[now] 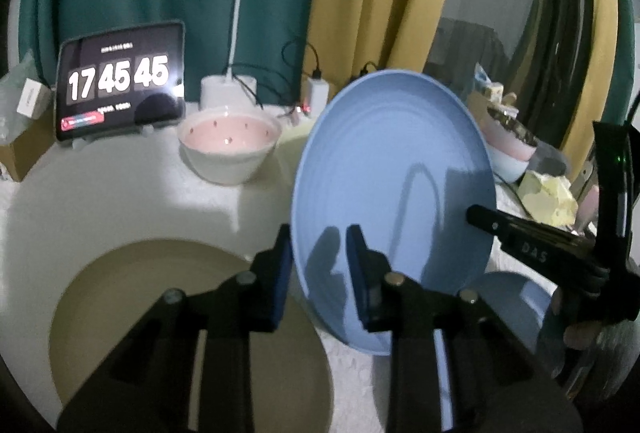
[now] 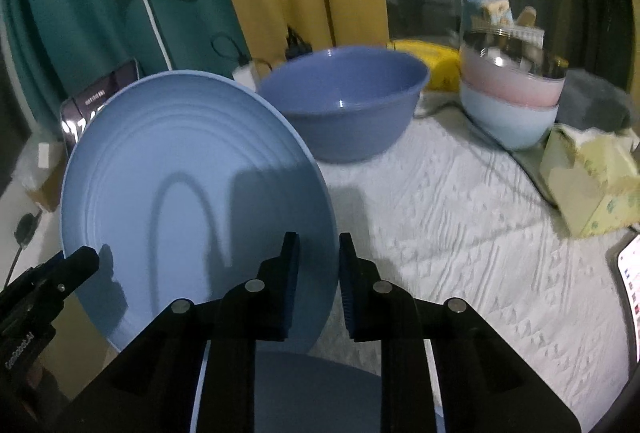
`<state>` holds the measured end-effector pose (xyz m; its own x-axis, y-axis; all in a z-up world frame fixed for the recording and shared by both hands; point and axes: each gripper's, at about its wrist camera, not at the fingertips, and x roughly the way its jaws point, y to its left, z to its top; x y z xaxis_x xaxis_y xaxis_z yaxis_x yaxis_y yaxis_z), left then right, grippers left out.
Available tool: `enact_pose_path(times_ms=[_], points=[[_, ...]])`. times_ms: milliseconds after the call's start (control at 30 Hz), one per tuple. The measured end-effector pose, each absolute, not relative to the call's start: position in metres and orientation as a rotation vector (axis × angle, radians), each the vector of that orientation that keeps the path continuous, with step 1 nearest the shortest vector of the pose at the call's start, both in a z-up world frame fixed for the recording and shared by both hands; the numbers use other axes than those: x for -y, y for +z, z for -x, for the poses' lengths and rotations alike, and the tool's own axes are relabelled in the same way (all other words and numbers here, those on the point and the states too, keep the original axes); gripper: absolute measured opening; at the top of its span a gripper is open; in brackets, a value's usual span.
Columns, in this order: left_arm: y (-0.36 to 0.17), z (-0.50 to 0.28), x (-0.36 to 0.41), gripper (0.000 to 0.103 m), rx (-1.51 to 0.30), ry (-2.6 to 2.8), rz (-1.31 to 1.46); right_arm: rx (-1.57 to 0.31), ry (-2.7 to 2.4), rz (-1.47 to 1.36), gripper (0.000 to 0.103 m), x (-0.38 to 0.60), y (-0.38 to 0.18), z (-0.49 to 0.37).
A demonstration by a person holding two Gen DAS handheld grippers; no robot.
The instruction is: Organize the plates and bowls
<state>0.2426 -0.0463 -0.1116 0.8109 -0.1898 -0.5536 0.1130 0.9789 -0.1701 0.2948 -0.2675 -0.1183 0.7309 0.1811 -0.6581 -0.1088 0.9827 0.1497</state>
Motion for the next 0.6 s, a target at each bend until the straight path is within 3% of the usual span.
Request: enact_pose_path(times_ms=[333, 600], points=[[-0.076, -0.221, 0.032, 0.027, -0.42, -0.079, 0.145, -0.518, 0.178, -0.055, 0.019, 0.244, -0.069, -0.281], [-0.062, -0.209, 0.025, 0.028, -0.396, -0.071, 0.15, -0.494, 0.199, -0.053, 0.016, 0.243, -0.05, -0.27]])
